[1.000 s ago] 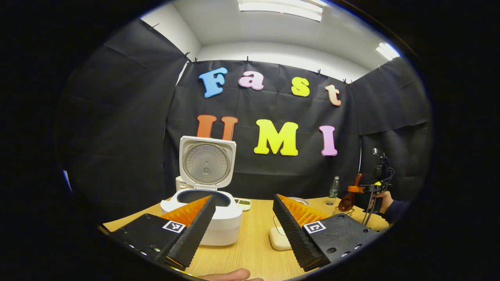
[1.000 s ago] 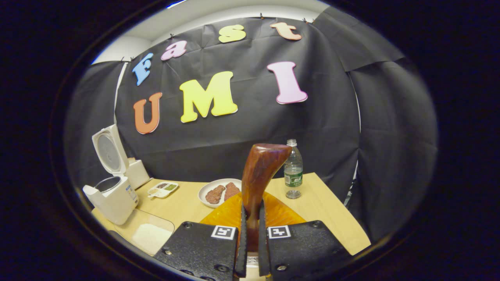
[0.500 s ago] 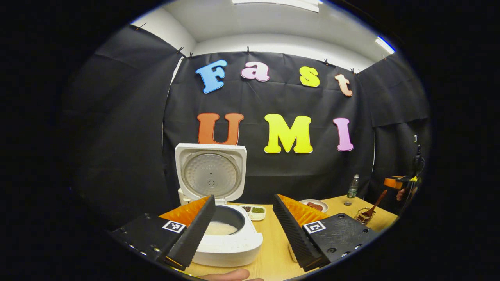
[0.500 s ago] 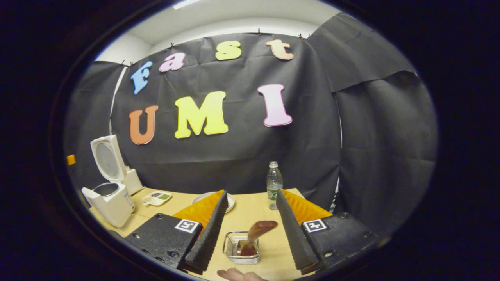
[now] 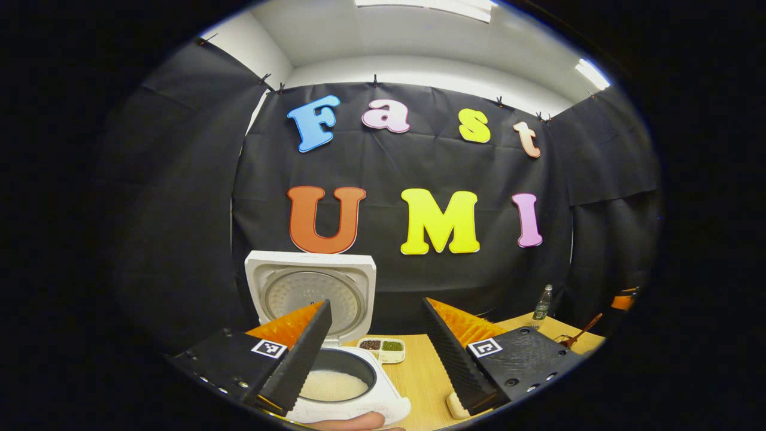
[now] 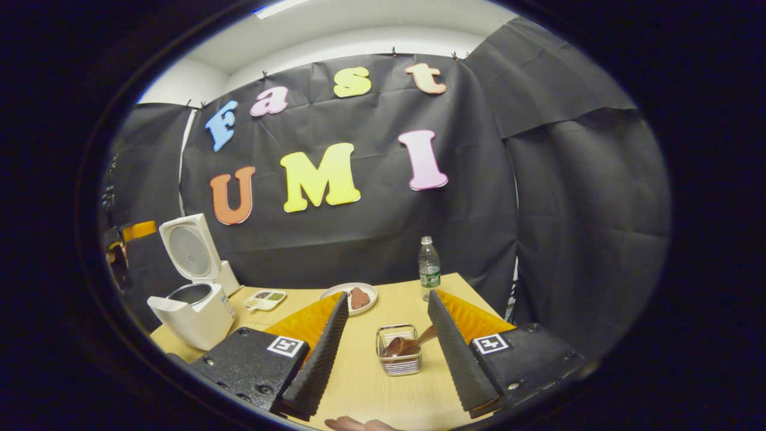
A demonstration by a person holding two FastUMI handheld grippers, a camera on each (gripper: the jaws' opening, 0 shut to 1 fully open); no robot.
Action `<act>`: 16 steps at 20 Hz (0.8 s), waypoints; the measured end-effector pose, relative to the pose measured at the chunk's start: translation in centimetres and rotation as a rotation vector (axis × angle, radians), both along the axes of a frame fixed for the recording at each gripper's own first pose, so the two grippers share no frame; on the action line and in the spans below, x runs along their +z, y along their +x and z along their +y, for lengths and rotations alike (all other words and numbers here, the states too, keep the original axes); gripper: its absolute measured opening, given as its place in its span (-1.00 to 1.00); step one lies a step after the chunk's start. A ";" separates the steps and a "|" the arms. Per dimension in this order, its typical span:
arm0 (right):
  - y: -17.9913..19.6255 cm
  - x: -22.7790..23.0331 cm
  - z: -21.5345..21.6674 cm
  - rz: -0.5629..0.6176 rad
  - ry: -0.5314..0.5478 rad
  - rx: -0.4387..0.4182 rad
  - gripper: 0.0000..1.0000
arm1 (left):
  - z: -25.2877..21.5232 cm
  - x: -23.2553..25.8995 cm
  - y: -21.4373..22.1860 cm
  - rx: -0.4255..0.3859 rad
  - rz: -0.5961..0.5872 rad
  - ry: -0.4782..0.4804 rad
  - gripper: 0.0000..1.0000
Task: Close the left gripper, press the button to open the rice cooker; take a wooden spoon from the chopstick holder with the right hand, scoop a spoonful of rice and pour it into the rice cooker, then put the wooden spoon back into the chopstick holder.
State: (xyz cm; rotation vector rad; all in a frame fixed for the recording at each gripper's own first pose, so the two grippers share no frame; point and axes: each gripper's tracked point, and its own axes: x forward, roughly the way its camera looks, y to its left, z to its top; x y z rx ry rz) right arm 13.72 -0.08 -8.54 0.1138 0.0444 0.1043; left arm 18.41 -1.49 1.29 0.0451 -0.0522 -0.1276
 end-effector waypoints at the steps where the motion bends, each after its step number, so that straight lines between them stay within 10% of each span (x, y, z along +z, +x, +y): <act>1: -0.8 -0.1 0.8 -0.004 -0.010 0.021 0.76 | 0.6 1.0 1.0 0.012 -0.017 0.012 0.90; 5: -3.1 -0.4 3.8 0.024 -0.011 0.141 0.66 | 3.9 5.7 5.6 0.114 -0.122 0.073 0.88; 16: -4.7 1.1 2.9 -0.085 -0.041 0.118 0.75 | 4.7 3.7 15.8 0.177 -0.029 0.178 0.89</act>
